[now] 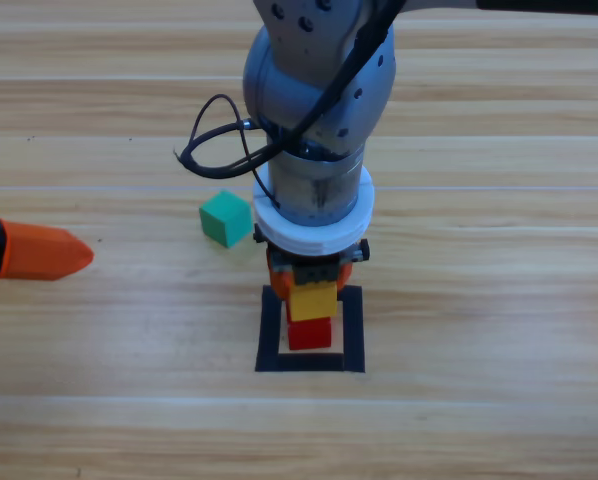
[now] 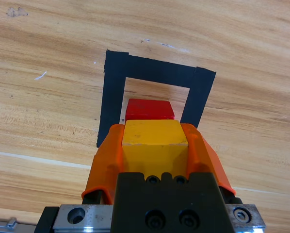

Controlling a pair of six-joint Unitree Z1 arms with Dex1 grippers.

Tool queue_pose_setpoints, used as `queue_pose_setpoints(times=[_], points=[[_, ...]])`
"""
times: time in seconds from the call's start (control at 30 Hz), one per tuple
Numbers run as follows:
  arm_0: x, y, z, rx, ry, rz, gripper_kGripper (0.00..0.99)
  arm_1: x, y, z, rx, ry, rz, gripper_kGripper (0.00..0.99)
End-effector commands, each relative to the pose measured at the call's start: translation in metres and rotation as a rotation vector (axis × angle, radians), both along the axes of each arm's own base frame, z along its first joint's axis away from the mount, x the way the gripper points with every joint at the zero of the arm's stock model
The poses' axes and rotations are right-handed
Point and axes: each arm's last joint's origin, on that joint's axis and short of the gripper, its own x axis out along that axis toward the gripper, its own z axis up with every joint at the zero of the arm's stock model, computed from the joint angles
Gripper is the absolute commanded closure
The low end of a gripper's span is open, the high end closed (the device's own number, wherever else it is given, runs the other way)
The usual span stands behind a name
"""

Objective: Stack the blocks in the rectangular block: red at the bottom, yellow in the middle, green on top

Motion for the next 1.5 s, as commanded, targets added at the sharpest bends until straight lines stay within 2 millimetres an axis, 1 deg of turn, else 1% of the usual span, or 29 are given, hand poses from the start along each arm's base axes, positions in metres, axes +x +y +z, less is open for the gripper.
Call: queue_pose_setpoints(times=[0.03, 0.3, 0.77, 0.93, 0.97, 1.0, 1.03, 1.07, 1.1, 1.13, 1.23, 1.37, 1.5], points=[[0.002, 0.0, -0.009, 0.012, 0.023, 0.01, 0.0, -0.008, 0.013, -0.036, -0.064, 0.028, 0.011, 0.99], [0.002, 0.0, -0.009, 0.013, 0.025, 0.009, 0.0, -0.007, 0.014, -0.039, -0.065, 0.031, 0.003, 0.99], [0.002, 0.0, -0.01, 0.014, 0.026, 0.009, 0.0, -0.005, 0.017, -0.054, -0.086, 0.039, -0.004, 0.99], [0.002, 0.0, -0.01, 0.013, 0.027, 0.008, 0.0, -0.005, 0.018, -0.051, -0.08, 0.027, -0.006, 0.99], [0.002, 0.0, -0.011, 0.016, 0.029, 0.008, 0.0, -0.005, 0.017, -0.05, -0.078, 0.027, -0.006, 0.949], [0.002, 0.0, -0.011, 0.016, 0.029, 0.008, 0.0, -0.005, 0.017, -0.05, -0.08, 0.026, -0.008, 0.781], [0.002, 0.0, -0.011, 0.016, 0.029, 0.008, 0.0, -0.005, 0.017, -0.05, -0.082, 0.025, -0.01, 0.476], [0.002, 0.0, -0.011, 0.016, 0.029, 0.008, 0.0, -0.005, 0.017, -0.049, -0.082, 0.022, -0.01, 0.226], [0.002, 0.0, -0.011, 0.016, 0.029, 0.008, 0.0, -0.005, 0.015, -0.045, -0.089, 0.011, -0.017, 0.094], [0.002, 0.0, -0.011, 0.014, 0.028, 0.008, 0.0, -0.005, 0.014, -0.039, -0.083, 0.0, -0.018, 0.057], [0.002, 0.0, -0.011, 0.016, 0.029, 0.008, 0.0, -0.007, 0.013, -0.023, -0.064, -0.032, -0.014, 0.017], [0.002, 0.0, -0.011, 0.014, 0.027, 0.01, 0.0, -0.019, 0.012, 0.022, -0.005, -0.118, 0.014, 0.001], [0.004, -0.001, -0.007, 0.002, 0.022, 0.025, 0.0, -0.031, 0.003, 0.069, 0.062, -0.183, 0.034, 0.001]])
